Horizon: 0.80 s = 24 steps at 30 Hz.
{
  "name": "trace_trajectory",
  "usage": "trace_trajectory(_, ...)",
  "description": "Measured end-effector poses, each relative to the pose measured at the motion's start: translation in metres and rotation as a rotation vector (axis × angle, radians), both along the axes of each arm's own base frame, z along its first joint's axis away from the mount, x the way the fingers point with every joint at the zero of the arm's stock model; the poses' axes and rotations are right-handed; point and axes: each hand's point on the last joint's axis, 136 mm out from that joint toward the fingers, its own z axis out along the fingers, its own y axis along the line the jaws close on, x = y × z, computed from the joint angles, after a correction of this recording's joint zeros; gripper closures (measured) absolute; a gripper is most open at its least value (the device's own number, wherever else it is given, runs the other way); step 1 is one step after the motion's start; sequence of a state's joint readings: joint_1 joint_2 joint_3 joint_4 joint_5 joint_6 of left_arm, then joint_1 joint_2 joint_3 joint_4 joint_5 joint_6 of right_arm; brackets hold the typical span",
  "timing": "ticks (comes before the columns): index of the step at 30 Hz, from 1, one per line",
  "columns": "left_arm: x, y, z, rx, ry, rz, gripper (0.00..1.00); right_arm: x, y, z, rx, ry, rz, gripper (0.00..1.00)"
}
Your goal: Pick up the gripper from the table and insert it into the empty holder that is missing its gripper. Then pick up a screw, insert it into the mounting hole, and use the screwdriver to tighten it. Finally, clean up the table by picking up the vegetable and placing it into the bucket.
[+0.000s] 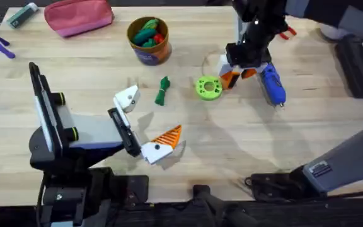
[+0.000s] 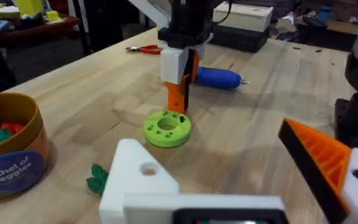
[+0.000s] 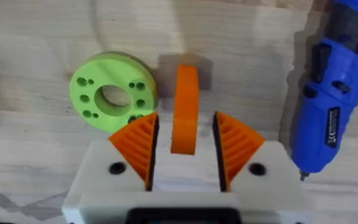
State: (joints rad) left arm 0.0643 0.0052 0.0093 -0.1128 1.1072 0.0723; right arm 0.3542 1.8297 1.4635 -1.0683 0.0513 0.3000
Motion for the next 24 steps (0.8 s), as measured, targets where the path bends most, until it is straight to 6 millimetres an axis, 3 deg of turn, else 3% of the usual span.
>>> trace_trajectory(5,0.0,0.0,0.0,0.0,0.0,0.0,0.015,0.0,0.0,0.0,0.0,0.0,-0.001,0.601)
trace_trajectory(12,0.0,0.0,-0.0001,0.0,0.0,0.0,0.015,0.0007,0.0002,0.0002,0.001,-0.003,-0.008,0.972)
trace_trajectory(24,0.0,0.0,0.0,0.0,0.0,0.0,0.015,0.0015,0.0,0.0011,0.002,-0.007,-0.008,0.987)
